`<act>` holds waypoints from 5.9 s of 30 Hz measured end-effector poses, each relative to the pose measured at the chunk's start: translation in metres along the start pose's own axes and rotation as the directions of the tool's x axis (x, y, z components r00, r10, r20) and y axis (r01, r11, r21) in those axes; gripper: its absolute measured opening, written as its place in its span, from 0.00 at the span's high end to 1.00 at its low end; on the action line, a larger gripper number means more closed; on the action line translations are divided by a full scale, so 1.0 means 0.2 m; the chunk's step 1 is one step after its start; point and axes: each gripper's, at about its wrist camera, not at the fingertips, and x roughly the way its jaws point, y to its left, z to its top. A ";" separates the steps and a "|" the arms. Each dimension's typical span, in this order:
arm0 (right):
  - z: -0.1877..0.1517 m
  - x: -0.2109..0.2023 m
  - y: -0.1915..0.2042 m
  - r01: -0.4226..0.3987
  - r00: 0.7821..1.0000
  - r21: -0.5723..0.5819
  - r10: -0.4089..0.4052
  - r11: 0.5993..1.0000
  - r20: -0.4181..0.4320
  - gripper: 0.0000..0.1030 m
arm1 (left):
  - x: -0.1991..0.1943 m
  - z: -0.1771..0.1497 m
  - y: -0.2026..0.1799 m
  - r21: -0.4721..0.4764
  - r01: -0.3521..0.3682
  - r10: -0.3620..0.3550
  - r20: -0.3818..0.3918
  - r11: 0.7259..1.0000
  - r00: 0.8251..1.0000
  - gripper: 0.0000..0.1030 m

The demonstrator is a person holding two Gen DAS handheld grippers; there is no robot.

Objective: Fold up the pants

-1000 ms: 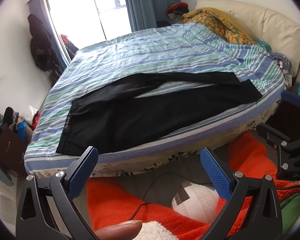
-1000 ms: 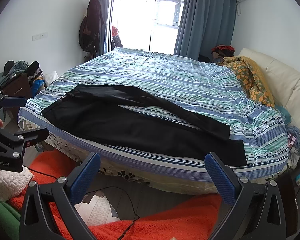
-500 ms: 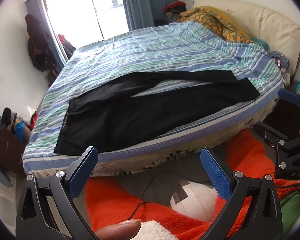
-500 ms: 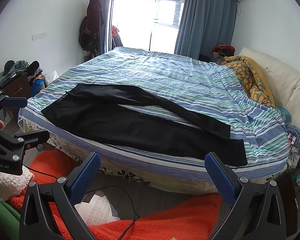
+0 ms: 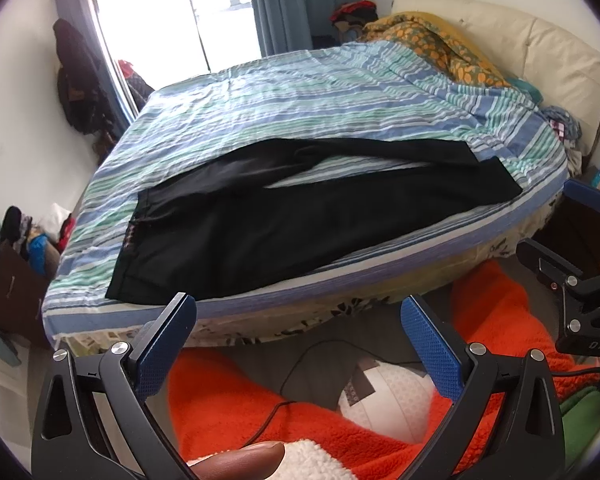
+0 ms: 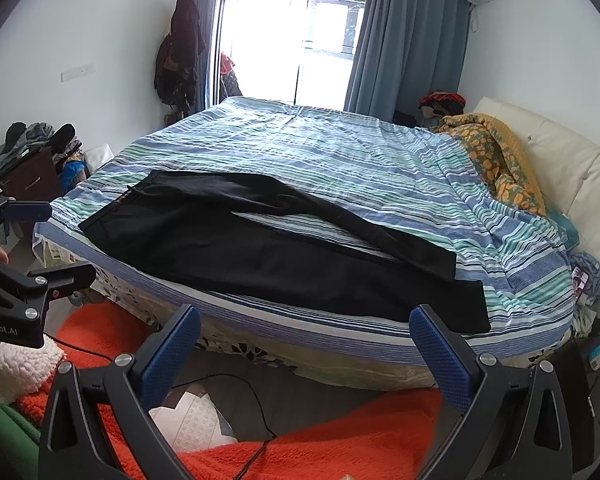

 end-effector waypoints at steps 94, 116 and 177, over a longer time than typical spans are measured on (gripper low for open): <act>0.98 2.11 -1.98 -0.057 0.931 0.244 0.140 0.968 -0.338 0.69 | 1.07 0.56 0.21 -0.260 -0.037 -0.019 -0.211 0.965 0.977 0.01; 0.36 2.69 -2.29 -0.106 0.959 0.898 0.284 0.426 -0.022 0.91 | 1.35 0.38 0.25 -0.345 -0.045 -0.086 -0.356 0.937 0.931 0.01; -0.39 1.67 -1.22 0.004 0.970 0.353 0.083 0.936 -0.231 0.00 | 2.27 0.83 0.76 -0.165 -0.251 0.193 -0.304 0.954 0.933 0.02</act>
